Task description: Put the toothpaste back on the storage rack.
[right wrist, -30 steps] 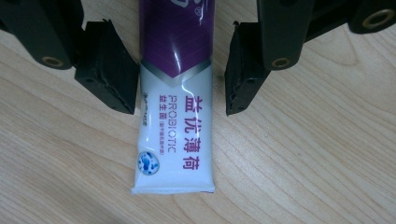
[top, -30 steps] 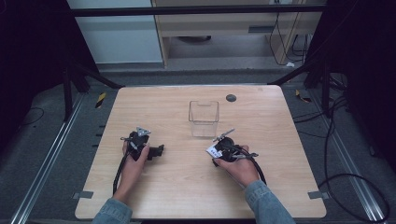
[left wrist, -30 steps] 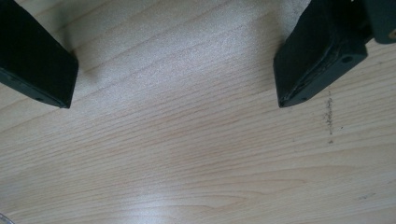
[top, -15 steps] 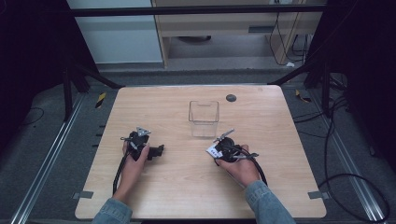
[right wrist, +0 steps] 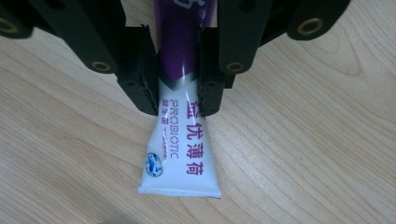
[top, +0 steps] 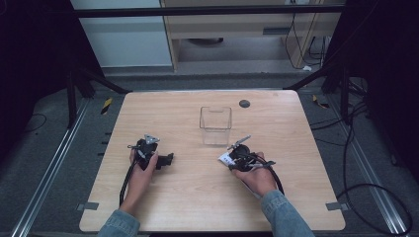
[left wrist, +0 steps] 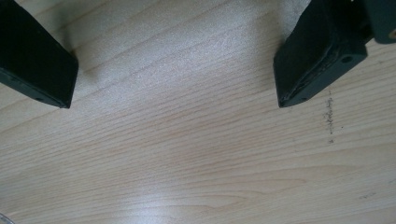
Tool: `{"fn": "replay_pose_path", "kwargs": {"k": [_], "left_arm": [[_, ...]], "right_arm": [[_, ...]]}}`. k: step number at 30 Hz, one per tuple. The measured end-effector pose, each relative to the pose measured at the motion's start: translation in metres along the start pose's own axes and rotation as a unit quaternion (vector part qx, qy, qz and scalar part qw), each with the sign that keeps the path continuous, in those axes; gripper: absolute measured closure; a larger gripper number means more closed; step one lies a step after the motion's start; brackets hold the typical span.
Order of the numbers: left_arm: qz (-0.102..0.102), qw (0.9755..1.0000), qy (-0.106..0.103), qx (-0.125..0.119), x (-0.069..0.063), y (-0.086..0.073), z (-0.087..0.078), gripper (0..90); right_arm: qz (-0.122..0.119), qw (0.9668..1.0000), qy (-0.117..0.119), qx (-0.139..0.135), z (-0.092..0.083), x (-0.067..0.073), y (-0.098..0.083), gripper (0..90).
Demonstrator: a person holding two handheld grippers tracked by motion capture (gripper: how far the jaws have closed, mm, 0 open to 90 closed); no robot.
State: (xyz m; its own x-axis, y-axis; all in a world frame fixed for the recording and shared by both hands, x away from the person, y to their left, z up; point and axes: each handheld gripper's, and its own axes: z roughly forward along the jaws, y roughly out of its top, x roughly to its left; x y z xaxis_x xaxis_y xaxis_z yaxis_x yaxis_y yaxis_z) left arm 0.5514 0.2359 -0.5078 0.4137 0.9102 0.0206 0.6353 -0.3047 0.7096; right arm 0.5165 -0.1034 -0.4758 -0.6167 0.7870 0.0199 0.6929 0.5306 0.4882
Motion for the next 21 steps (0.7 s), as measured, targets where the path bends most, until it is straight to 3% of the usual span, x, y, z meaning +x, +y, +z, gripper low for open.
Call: {"fn": "replay_pose_path", "kwargs": {"k": [9,16,21], "left_arm": [[0.0,1.0,0.0,0.0,0.0,0.0,0.0,0.0],[-0.001,1.0,-0.001,-0.001,0.0,0.0,0.0,0.0],[0.0,1.0,-0.001,0.0,0.0,0.0,0.0,0.0]], "right_arm": [[-0.006,0.9998,-0.01,0.015,-0.004,0.004,0.006,78.4],[0.007,0.9998,-0.016,0.004,-0.011,-0.004,0.002,79.7],[0.016,0.9996,-0.02,-0.015,-0.025,-0.014,-0.001,79.8]]}}
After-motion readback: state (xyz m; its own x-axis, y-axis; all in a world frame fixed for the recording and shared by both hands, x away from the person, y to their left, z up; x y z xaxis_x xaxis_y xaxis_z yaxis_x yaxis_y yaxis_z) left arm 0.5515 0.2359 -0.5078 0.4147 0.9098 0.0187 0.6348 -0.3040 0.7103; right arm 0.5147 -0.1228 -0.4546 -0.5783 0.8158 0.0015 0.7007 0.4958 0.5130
